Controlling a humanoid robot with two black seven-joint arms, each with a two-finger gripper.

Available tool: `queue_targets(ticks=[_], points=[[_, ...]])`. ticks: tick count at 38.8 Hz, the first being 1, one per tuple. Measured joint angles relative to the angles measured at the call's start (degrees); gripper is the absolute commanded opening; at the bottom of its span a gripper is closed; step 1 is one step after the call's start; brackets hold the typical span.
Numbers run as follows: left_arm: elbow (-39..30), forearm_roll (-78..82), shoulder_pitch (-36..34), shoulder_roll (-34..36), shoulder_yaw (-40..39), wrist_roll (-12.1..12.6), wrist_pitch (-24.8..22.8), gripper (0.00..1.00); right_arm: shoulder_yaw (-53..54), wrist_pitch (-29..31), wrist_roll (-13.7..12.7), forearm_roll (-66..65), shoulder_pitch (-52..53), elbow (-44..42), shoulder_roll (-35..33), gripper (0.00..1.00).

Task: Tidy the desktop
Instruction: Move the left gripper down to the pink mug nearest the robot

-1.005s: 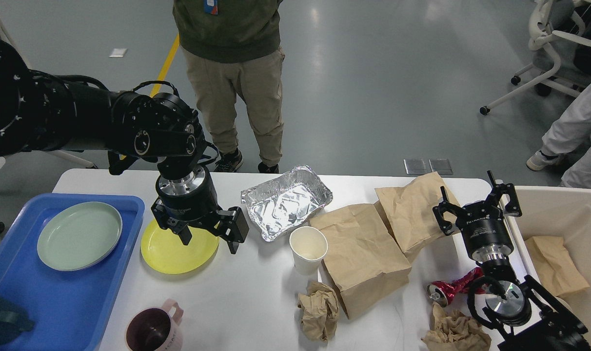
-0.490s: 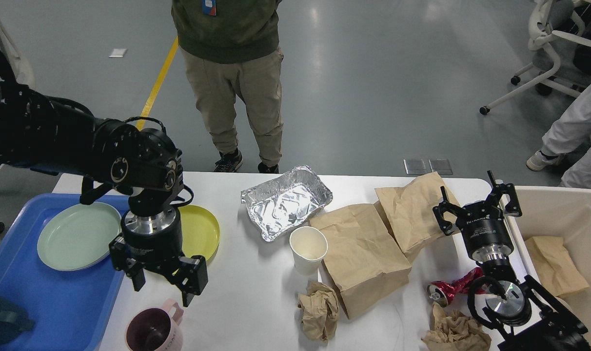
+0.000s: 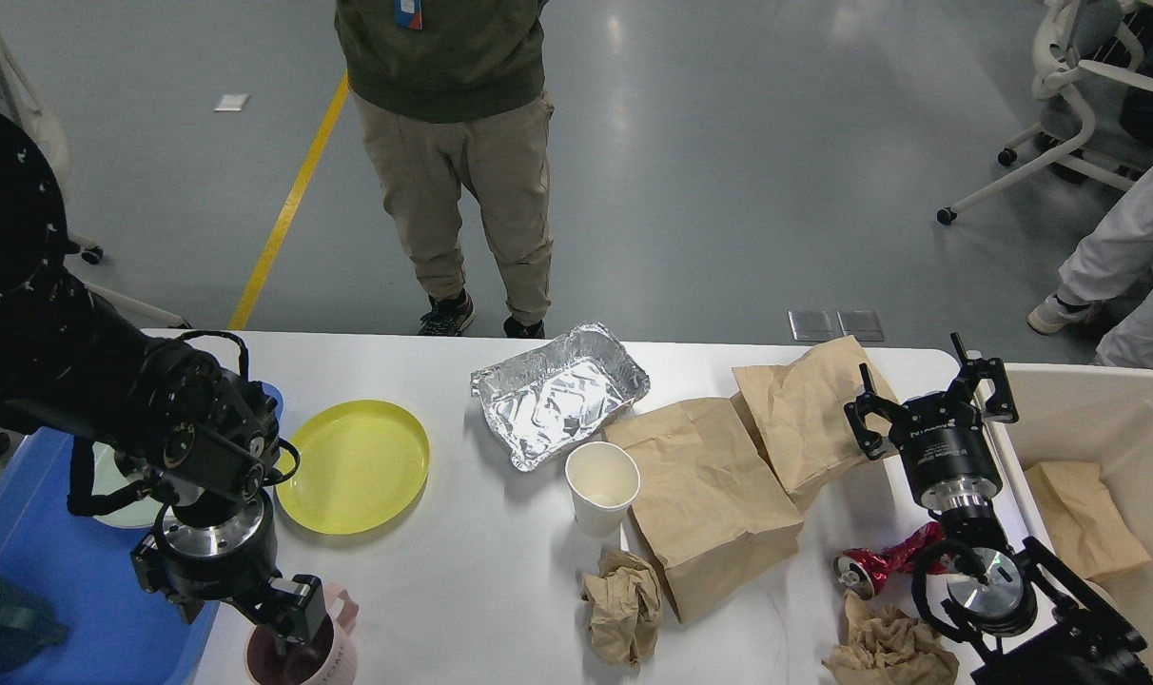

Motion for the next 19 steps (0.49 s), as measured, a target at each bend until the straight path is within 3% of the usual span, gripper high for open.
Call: queue_targets(ticks=[10,19], points=[[-0.41,-0.10,6.45,-0.10,2.39,-0.07,10.69,0.92,0.00,0.00,0.00,0.00,0.00,0.00,0.01,1.00],[-0.33,-0.21,8.70,0.27,3.92,-0.07,15.17,0.92,-0.01,0.00,0.00,0.00,0.00,-0.09,0.01,1.00]])
